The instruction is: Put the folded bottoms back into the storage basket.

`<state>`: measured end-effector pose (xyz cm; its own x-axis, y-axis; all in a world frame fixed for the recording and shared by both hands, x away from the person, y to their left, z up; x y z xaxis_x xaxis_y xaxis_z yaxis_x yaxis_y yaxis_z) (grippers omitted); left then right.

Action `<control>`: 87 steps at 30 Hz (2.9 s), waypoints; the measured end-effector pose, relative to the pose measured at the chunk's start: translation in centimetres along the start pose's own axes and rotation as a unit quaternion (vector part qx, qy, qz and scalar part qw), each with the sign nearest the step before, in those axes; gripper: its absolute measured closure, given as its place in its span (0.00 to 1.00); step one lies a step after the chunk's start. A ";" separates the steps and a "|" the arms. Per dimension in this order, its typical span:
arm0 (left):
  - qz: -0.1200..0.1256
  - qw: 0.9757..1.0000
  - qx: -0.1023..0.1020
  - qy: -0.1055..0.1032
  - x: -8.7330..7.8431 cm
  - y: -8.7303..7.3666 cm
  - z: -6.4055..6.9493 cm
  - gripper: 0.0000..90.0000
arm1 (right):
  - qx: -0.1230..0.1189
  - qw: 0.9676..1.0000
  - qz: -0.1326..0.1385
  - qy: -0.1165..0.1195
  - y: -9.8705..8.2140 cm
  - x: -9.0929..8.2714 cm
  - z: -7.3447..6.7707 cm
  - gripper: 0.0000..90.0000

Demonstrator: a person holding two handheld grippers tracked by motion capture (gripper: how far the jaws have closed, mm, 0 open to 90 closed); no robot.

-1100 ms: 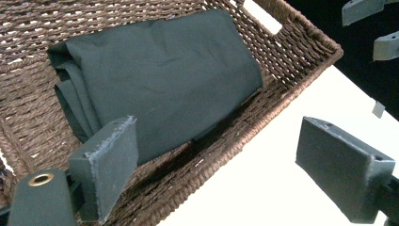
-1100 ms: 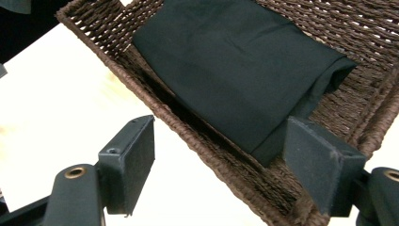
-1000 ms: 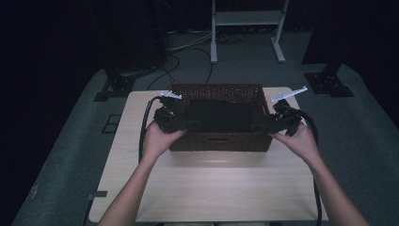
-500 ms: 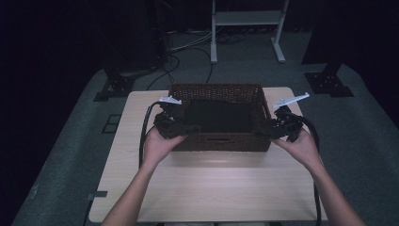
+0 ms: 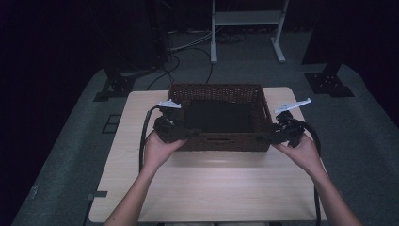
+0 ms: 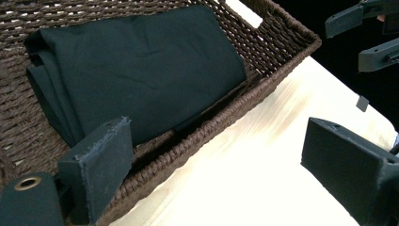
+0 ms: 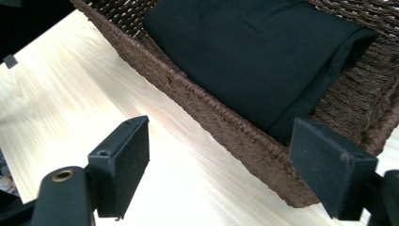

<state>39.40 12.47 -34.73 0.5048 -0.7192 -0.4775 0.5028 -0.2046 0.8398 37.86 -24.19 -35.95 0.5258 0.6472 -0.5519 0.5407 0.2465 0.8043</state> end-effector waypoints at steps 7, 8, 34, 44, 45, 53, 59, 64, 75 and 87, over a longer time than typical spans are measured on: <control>0.002 1.000 0.003 -0.001 -0.1 -0.4 0.4 0.09 | 0.002 1.000 -0.003 0.006 -0.8 -0.1 -0.5 0.22; 0.001 1.000 0.004 -0.001 -0.1 -0.4 0.4 0.09 | 0.001 1.000 -0.004 0.005 -0.9 -0.1 -0.5 0.22; 0.007 1.000 -0.002 -0.013 -1.0 -3.1 1.2 0.09 | 0.002 1.000 -0.010 0.004 -3.4 -0.6 -1.2 0.21; 0.008 1.000 -0.010 -0.024 -1.3 -4.2 1.6 0.09 | 0.003 1.000 -0.010 0.005 -4.5 -0.7 -1.5 0.21; 0.008 1.000 -0.010 -0.024 -1.3 -4.2 1.6 0.09 | 0.003 1.000 -0.010 0.005 -4.5 -0.7 -1.5 0.21; 0.008 1.000 -0.001 -0.026 -1.3 -4.9 2.4 0.08 | 0.012 1.000 -0.012 0.003 -5.8 -0.8 -1.5 0.21; 0.012 1.000 -0.004 -0.027 -1.2 -5.5 2.5 0.08 | 0.017 1.000 -0.007 0.003 -6.4 -0.8 -1.4 0.21; 0.013 1.000 -0.004 -0.025 -1.3 -6.2 2.5 0.08 | 0.019 1.000 -0.009 -0.001 -7.1 -0.7 -1.5 0.20; 0.012 1.000 -0.005 -0.022 -1.5 -7.7 2.2 0.08 | 0.022 1.000 -0.013 -0.004 -8.2 -0.3 -1.6 0.20; 0.015 0.999 -0.012 -0.027 -1.6 -9.6 1.8 0.07 | 0.033 0.999 -0.009 -0.015 -10.1 0.0 -1.3 0.20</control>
<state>32.49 14.34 -41.57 0.4816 -0.7599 -0.4367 0.5053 -0.1664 0.8468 31.56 -25.72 -43.74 0.5342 0.6211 -0.5735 0.5916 0.2098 0.7784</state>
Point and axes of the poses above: each handheld gripper's, and its own axes: x roughly forward along the jaws, y roughly out of its top, z roughly to its right, the point moved 1 cm from there along x, roughly forward along the jaws, and after that the axes turned 10 degrees about z, right-handed, at the moved point
